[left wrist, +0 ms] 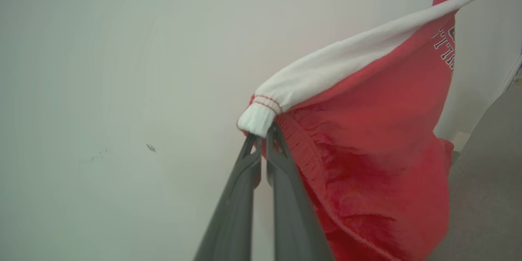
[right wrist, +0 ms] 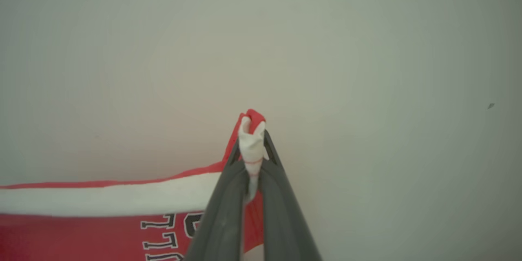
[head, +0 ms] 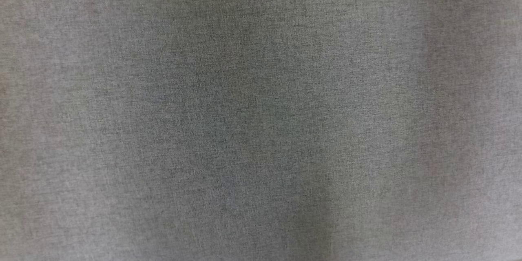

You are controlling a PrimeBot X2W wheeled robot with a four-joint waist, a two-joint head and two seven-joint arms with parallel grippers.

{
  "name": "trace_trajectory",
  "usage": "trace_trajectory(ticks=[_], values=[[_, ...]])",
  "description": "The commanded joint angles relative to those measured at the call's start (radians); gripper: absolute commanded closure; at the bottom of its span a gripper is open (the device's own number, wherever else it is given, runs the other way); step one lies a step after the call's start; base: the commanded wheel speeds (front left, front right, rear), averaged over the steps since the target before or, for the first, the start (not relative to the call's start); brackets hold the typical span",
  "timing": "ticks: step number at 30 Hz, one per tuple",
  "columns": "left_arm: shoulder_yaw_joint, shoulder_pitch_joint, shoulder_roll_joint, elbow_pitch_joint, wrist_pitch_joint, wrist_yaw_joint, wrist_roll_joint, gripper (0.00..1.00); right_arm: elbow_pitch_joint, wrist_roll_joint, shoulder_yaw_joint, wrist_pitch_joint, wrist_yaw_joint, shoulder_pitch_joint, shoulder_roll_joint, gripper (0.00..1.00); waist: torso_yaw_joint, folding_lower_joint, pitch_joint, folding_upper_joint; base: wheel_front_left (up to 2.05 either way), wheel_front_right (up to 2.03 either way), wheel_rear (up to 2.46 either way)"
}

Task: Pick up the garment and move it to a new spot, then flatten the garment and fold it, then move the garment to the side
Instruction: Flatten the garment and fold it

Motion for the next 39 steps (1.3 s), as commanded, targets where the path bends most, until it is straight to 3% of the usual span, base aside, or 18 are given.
trace_trajectory(ticks=[1,7,13,21,29,39], values=[[-0.003,-0.011,-0.001,0.004,-0.009,0.002,-0.005,1.0,0.003,-0.005,0.005,-0.007,-0.002,-0.005,0.008,1.0,0.0,-0.0001,-0.002,-0.0001,0.0,0.0,0.0],[-0.01,0.022,-0.001,0.013,-0.042,0.002,-0.045,1.0,0.018,-0.003,0.023,-0.044,-0.002,0.016,0.03,1.0,0.006,-0.0001,-0.017,-0.0001,0.0,0.0,0.0],[0.043,0.153,0.025,-0.051,-0.064,0.002,-0.082,1.0,-0.025,0.057,0.041,-0.097,-0.002,0.155,0.052,1.0,0.014,-0.0001,-0.067,-0.0001,0.0,0.0,0.0],[0.253,0.655,0.08,-0.368,-0.063,0.091,-0.014,1.0,-0.225,0.204,0.12,-0.138,-0.002,0.601,0.01,1.0,0.022,-0.0001,-0.203,-0.0001,0.0,0.0,0.0],[0.331,1.057,0.083,-0.564,-0.064,0.149,0.069,1.0,-0.408,0.309,0.133,-0.143,-0.002,0.984,-0.015,1.0,0.024,-0.0001,-0.306,-0.0001,0.0,0.0,0.0],[0.422,1.487,0.059,-0.671,-0.064,0.165,0.167,1.0,-0.595,0.371,0.079,-0.131,-0.002,1.413,-0.028,1.0,0.03,-0.0001,-0.418,-0.0001,0.0,0.0,0.0]])
